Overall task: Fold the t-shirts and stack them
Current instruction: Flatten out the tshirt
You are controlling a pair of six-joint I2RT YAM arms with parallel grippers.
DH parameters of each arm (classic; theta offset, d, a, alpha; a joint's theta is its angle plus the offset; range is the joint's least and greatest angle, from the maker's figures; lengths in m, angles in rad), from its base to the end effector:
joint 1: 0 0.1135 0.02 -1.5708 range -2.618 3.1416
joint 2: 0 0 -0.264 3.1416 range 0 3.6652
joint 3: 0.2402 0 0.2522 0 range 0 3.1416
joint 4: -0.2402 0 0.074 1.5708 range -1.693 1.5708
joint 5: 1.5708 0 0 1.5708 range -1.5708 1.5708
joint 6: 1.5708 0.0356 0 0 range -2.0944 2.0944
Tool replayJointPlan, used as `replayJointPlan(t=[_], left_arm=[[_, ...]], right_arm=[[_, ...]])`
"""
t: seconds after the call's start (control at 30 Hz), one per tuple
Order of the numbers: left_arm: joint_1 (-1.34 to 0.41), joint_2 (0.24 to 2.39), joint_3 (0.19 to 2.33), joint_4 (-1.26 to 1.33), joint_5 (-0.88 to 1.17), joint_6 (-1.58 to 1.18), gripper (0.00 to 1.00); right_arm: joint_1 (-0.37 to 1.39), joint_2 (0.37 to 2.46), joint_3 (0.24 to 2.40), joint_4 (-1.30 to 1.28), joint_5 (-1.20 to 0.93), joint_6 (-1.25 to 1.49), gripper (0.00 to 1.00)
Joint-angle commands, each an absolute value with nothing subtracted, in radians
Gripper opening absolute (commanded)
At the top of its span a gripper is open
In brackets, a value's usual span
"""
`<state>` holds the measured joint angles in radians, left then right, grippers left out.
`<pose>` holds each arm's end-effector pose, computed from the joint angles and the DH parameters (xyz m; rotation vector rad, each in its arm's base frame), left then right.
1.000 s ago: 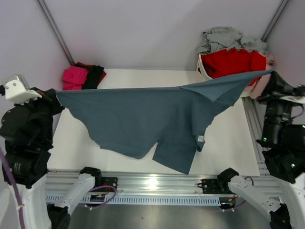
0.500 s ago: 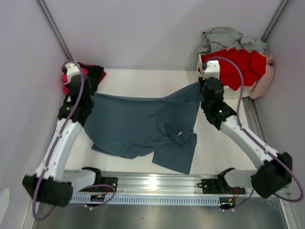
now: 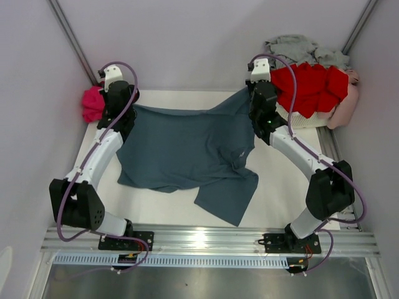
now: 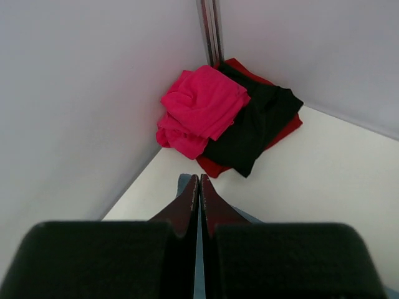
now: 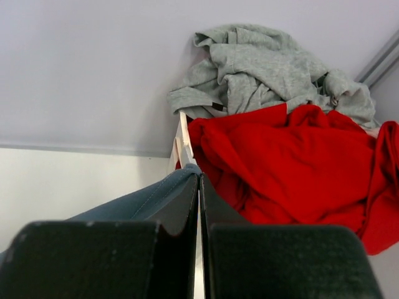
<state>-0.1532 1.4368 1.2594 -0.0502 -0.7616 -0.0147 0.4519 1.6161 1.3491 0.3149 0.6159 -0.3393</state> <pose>0.3335 -0.0266 0.3685 -0.4182 1.7178 0.5598 0.3571 0.1505 0.3754 -0.1134 1.5396 -0.3786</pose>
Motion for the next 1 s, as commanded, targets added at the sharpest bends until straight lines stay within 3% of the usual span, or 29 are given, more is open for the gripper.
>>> replayJointPlan(t=[0.0,0.2,0.5,0.83,0.97], left_arm=[[-0.13,1.488,1.312,0.061,-0.802,0.023,0.0],[-0.135,1.555,1.356,-0.035,-0.815,-0.041,0.0],[-0.186,1.456,1.221,-0.147,-0.808,-0.164,0.0],[-0.169,1.58,1.42,-0.066,-0.824,-0.051,0.0],[-0.13,1.728,1.595,-0.193,-0.796,-0.104,0.01]], right_arm=[[0.446,1.654,1.374,0.405,0.617,-0.348,0.0],[0.449,1.672,1.341,0.339,0.597,-0.27,0.0],[0.446,1.683,1.313,0.253,0.537,-0.202,0.0],[0.379,2.009,1.837,0.054,0.569,-0.18,0.0],[0.335,2.124,1.955,-0.036,0.569,-0.117,0.0]])
